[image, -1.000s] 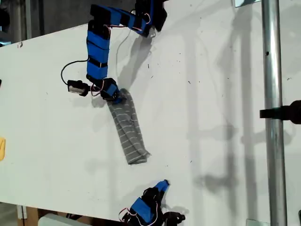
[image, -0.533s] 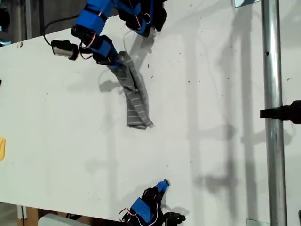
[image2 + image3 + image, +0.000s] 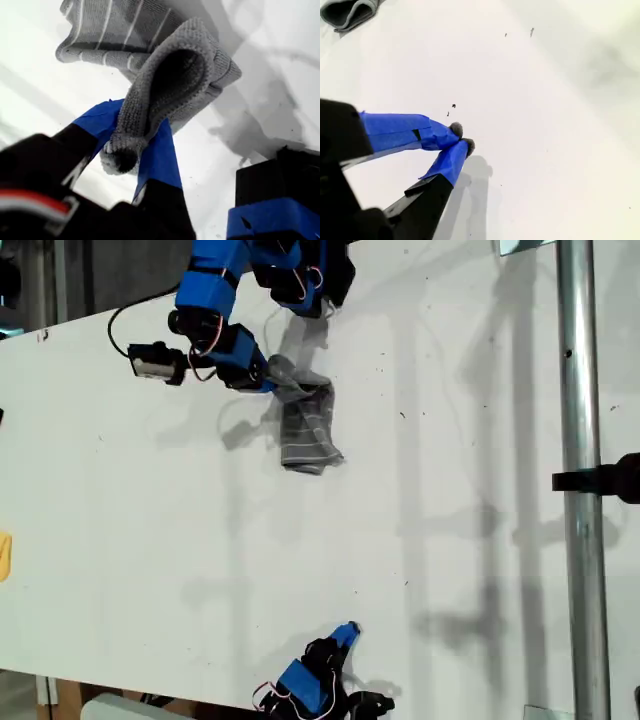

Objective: Grasp corners of a towel and fold twice.

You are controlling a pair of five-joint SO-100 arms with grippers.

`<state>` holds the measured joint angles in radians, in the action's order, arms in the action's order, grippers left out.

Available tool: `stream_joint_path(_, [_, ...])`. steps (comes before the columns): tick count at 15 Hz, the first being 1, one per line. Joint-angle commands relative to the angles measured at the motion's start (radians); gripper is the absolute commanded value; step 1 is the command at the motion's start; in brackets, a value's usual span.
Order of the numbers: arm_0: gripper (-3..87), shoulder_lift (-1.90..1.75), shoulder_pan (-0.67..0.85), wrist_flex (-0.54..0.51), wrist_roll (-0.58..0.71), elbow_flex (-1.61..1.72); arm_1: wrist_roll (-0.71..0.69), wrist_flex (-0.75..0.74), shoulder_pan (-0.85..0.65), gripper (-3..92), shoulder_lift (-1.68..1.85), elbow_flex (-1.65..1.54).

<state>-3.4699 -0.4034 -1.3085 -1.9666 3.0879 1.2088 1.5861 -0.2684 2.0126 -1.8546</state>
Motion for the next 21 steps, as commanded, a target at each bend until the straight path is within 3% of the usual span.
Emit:
stream_joint_path(1, [-1.0,-0.008,-0.017,0.005,-0.017,-0.014,0.018,-0.141,0.066,-0.2,-0.239,0.144])
stream_joint_path(4, [-1.0,-0.008,-0.014,0.005,-0.014,-0.012,0.011,-0.189,0.133,-0.1,-0.586,0.405])
stream_joint_path(5, [-1.0,-0.008,-0.017,0.005,-0.015,-0.009,0.014,-0.225,0.144,7.5,-0.609,0.434])
stream_joint_path(6, [-1.0,-0.008,-0.017,0.005,-0.015,-0.006,-0.003,-0.258,0.141,39.7,-0.594,0.44])
stream_joint_path(7, [-1.0,-0.008,-0.017,0.005,-0.018,-0.002,-0.031,-0.279,0.13,40.4,-0.549,0.442])
stream_joint_path(9, [-0.7,-0.008,-0.011,0.006,-0.014,0.017,-0.084,-0.345,0.072,15.6,-0.35,0.433])
stream_joint_path(10, [-0.4,-0.008,-0.006,0.011,-0.009,0.025,-0.112,-0.41,0.025,11.9,-0.215,0.377])
stream_joint_path(12, [-0.3,-0.008,0.021,0.009,0.025,0.029,-0.112,-0.385,-0.084,7.6,-0.008,0.247])
stream_joint_path(15, [-0.3,-0.008,0.044,0.005,0.14,0.029,-0.035,-0.38,-0.212,4.6,0.479,-0.29])
stream_joint_path(16, [-0.3,-0.008,0.058,0.005,0.184,0.029,-0.008,-0.387,-0.229,-0.3,0.67,-0.494])
stream_joint_path(17, [-0.3,-0.008,0.069,0.005,0.365,0.029,0.031,-0.396,-0.227,-0.3,0.881,-0.681])
stream_joint_path(19, [-0.5,-0.008,0.055,0.009,0.969,0.031,0.106,-0.244,-0.239,-0.3,1.285,-0.917])
stream_joint_path(21, [-0.4,-0.008,0.057,0.012,0.977,0.031,0.225,-0.199,-0.23,1.5,1.275,-1.019])
